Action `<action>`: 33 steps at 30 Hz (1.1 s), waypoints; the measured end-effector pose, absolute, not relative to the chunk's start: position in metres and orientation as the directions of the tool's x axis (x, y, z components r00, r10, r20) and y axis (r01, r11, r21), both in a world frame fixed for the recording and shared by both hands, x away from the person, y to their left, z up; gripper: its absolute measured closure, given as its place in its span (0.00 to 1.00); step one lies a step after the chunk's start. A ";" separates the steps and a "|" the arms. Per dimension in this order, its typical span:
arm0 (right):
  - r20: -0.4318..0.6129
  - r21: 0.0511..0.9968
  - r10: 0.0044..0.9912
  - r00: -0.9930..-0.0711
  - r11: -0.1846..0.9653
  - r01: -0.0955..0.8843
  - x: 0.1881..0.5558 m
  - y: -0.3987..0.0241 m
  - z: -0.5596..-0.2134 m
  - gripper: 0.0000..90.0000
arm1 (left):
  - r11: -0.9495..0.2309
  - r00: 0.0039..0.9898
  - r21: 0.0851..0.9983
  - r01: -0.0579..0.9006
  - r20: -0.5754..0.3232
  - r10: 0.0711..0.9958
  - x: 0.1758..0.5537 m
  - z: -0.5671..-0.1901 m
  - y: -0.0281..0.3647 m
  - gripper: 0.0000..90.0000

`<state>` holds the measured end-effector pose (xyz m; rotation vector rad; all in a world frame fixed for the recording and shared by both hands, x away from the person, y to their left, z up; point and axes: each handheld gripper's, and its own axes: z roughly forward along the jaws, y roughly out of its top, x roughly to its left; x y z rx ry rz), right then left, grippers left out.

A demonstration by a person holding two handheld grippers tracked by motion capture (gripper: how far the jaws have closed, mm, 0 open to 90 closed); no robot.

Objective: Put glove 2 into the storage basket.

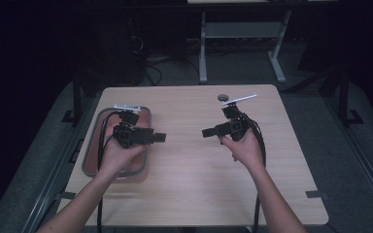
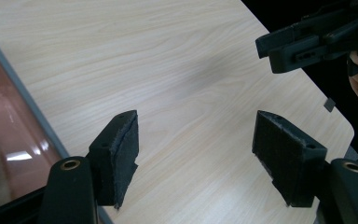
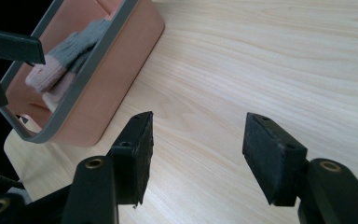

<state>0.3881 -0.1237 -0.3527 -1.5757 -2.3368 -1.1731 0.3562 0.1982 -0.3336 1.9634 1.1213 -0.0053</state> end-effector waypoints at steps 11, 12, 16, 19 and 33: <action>0.448 0.537 0.774 -0.447 0.167 0.827 0.383 -0.141 -0.358 0.47 | -0.260 0.619 0.669 0.696 -0.375 0.691 0.355 -0.335 0.180 0.34; 0.444 0.539 0.776 -0.447 0.167 0.826 0.383 -0.143 -0.358 0.47 | -0.265 0.622 0.667 0.696 -0.376 0.687 0.354 -0.335 0.178 0.34; 0.439 0.536 0.783 -0.440 0.164 0.828 0.381 -0.150 -0.360 0.46 | -0.272 0.630 0.665 0.695 -0.381 0.677 0.354 -0.337 0.171 0.33; 0.433 0.534 0.790 -0.434 0.162 0.829 0.379 -0.157 -0.361 0.46 | -0.276 0.634 0.664 0.695 -0.383 0.672 0.355 -0.338 0.166 0.33; 0.425 0.517 0.811 -0.403 0.148 0.843 0.371 -0.184 -0.372 0.45 | -0.288 0.656 0.671 0.684 -0.392 0.644 0.353 -0.343 0.147 0.33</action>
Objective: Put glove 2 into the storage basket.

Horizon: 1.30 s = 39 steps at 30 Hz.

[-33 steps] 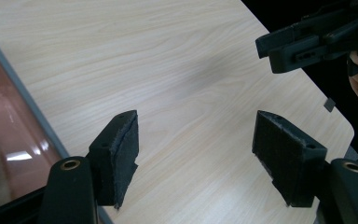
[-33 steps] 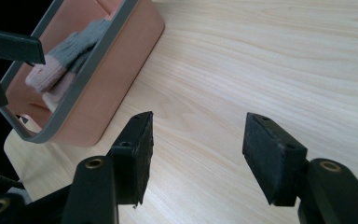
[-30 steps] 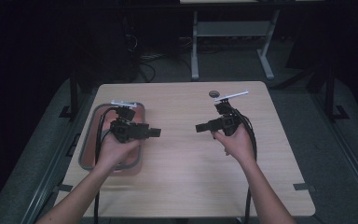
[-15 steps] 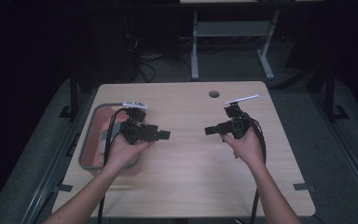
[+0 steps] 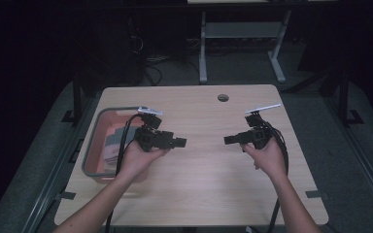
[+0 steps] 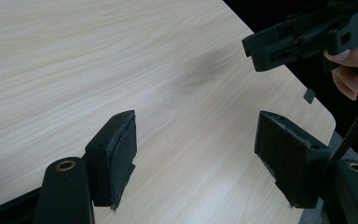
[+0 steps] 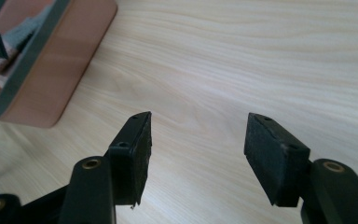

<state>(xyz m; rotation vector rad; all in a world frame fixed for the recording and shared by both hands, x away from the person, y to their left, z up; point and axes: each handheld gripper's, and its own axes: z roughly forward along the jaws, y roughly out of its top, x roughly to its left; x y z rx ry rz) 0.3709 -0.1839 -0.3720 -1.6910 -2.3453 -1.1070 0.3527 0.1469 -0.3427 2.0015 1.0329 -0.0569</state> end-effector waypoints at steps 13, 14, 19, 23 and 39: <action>0.435 0.506 0.817 -0.379 0.126 0.853 0.366 -0.204 -0.386 0.44 | -0.294 0.667 0.669 0.682 -0.405 0.626 0.348 -0.351 0.132 0.31; 0.441 0.500 0.817 -0.370 0.119 0.858 0.365 -0.205 -0.387 0.44 | -0.296 0.668 0.669 0.682 -0.405 0.624 0.348 -0.352 0.131 0.31; 0.439 0.496 0.821 -0.366 0.118 0.860 0.363 -0.213 -0.395 0.44 | -0.293 0.672 0.670 0.682 -0.415 0.613 0.346 -0.357 0.125 0.31; 0.438 0.485 0.825 -0.357 0.118 0.866 0.360 -0.219 -0.401 0.44 | -0.288 0.672 0.673 0.681 -0.419 0.611 0.344 -0.362 0.122 0.31; 0.442 0.466 0.834 -0.331 0.102 0.879 0.347 -0.237 -0.421 0.44 | -0.303 0.686 0.672 0.676 -0.425 0.590 0.334 -0.382 0.111 0.31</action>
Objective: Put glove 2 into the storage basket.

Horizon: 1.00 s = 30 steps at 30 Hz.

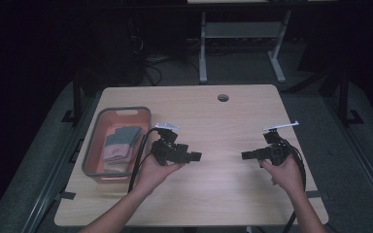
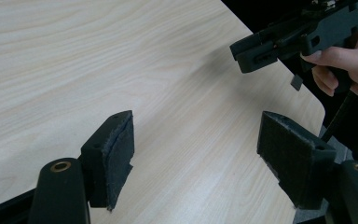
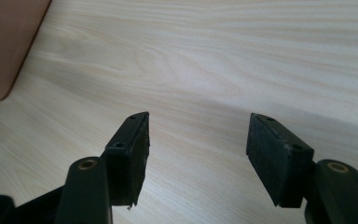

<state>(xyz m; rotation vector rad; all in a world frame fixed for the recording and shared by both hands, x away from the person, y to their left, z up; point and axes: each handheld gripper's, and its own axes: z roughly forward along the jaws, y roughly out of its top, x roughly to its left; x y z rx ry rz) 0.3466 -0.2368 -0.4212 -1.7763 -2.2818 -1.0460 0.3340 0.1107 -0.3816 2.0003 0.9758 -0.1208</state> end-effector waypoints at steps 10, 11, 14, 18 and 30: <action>0.433 0.487 0.830 -0.350 0.112 0.866 0.332 -0.243 -0.430 0.43 | -0.308 0.697 0.679 0.666 -0.421 0.580 0.325 -0.394 0.107 0.30; 0.432 0.486 0.831 -0.350 0.112 0.867 0.331 -0.243 -0.431 0.43 | -0.306 0.696 0.680 0.667 -0.420 0.583 0.324 -0.396 0.107 0.30; 0.436 0.483 0.831 -0.347 0.109 0.869 0.325 -0.244 -0.435 0.43 | -0.314 0.699 0.676 0.667 -0.421 0.578 0.321 -0.402 0.107 0.30; 0.430 0.492 0.830 -0.354 0.114 0.863 0.317 -0.246 -0.439 0.43 | -0.316 0.700 0.676 0.666 -0.419 0.578 0.318 -0.406 0.108 0.30; 0.410 0.528 0.835 -0.367 0.111 0.842 0.289 -0.245 -0.449 0.41 | -0.334 0.724 0.690 0.643 -0.405 0.558 0.299 -0.422 0.110 0.30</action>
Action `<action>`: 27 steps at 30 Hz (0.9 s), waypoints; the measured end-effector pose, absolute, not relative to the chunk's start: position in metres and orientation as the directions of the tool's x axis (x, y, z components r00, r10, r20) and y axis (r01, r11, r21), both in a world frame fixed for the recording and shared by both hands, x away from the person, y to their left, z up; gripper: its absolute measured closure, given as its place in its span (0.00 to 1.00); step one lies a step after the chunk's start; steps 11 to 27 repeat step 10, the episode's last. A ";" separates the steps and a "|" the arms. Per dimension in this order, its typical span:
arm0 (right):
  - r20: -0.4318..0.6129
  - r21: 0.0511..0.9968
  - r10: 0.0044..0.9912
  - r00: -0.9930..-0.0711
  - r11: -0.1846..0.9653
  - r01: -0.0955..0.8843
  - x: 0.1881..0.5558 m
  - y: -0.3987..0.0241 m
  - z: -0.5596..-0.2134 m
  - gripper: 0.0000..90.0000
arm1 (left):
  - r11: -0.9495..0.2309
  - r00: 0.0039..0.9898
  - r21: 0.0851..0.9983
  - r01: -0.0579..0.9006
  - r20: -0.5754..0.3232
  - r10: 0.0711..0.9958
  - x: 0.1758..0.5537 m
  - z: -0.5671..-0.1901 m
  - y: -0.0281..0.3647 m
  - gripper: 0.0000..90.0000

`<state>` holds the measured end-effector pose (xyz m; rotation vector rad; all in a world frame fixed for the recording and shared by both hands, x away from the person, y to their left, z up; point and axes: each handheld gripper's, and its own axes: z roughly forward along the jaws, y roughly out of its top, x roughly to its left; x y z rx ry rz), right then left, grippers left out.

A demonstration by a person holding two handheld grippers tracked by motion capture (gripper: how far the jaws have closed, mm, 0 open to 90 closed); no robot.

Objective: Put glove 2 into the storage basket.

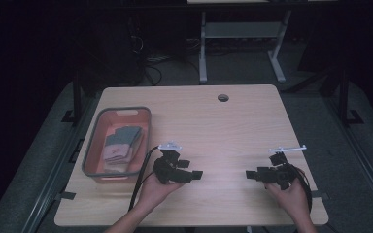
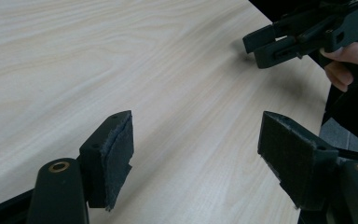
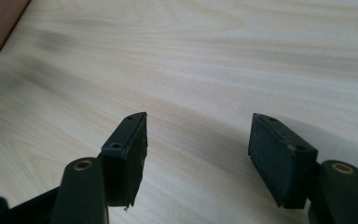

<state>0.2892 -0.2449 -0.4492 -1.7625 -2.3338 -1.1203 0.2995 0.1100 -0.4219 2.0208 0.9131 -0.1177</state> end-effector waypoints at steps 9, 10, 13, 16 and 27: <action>0.436 0.558 0.821 -0.368 0.075 0.827 0.269 -0.248 -0.456 0.38 | -0.334 0.747 0.708 0.622 -0.409 0.525 0.277 -0.429 0.108 0.30; 0.436 0.565 0.818 -0.375 0.076 0.822 0.268 -0.249 -0.456 0.38 | -0.327 0.748 0.711 0.622 -0.417 0.516 0.274 -0.431 0.109 0.29; 0.436 0.565 0.818 -0.375 0.076 0.822 0.268 -0.249 -0.456 0.38 | -0.327 0.748 0.711 0.622 -0.417 0.516 0.274 -0.431 0.109 0.29; 0.436 0.565 0.818 -0.375 0.076 0.822 0.268 -0.249 -0.456 0.38 | -0.327 0.748 0.711 0.622 -0.417 0.516 0.274 -0.431 0.109 0.29; 0.436 0.565 0.818 -0.375 0.076 0.822 0.268 -0.249 -0.456 0.38 | -0.327 0.748 0.711 0.622 -0.417 0.516 0.274 -0.431 0.109 0.29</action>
